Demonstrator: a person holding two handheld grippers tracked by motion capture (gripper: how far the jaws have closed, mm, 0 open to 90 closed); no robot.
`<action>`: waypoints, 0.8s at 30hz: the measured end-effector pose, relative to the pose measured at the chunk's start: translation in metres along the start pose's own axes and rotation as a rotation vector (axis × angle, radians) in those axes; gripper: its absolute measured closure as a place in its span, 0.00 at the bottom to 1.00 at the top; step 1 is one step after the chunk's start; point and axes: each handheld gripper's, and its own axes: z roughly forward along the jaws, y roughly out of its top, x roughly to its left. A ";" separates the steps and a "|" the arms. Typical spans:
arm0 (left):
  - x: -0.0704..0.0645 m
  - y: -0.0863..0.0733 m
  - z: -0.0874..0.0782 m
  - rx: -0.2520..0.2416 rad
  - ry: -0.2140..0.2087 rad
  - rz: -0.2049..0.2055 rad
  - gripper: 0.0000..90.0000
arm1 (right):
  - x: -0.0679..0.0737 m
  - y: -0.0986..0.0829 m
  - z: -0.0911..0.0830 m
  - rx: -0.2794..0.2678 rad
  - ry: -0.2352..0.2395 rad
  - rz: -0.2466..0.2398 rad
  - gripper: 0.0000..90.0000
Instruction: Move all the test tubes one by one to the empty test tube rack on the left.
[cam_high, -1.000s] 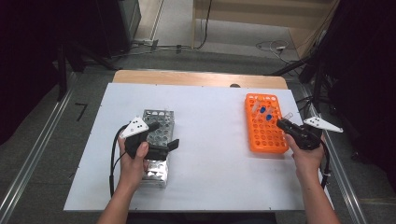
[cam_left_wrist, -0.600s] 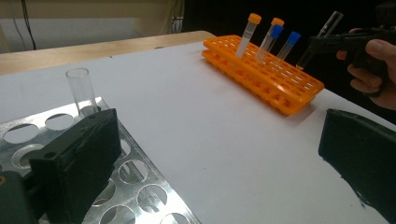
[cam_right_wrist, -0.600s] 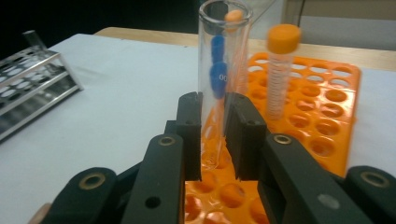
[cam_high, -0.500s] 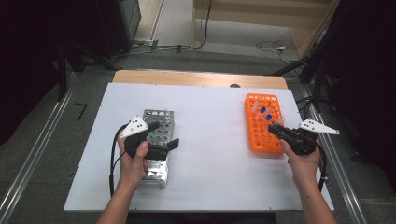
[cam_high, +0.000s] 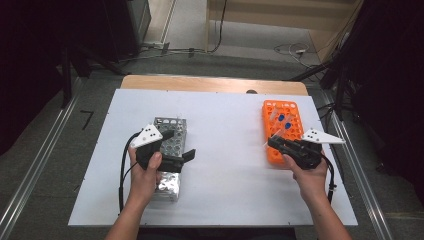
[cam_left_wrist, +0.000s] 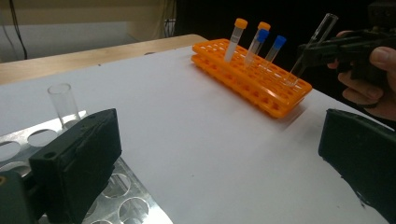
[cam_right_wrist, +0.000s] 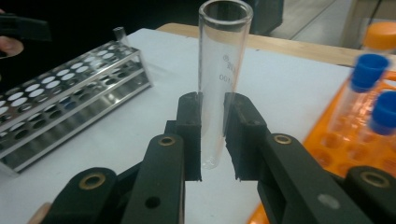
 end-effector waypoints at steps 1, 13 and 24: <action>-0.002 0.000 0.001 -0.002 -0.003 0.001 0.00 | 0.003 0.000 0.002 0.000 0.012 -0.007 0.82; -0.023 0.004 0.013 0.002 -0.046 0.031 0.05 | 0.041 0.001 0.025 0.042 0.121 -0.065 0.82; -0.039 0.005 0.025 0.028 -0.074 0.030 0.17 | 0.071 -0.001 0.041 0.079 0.198 -0.120 0.82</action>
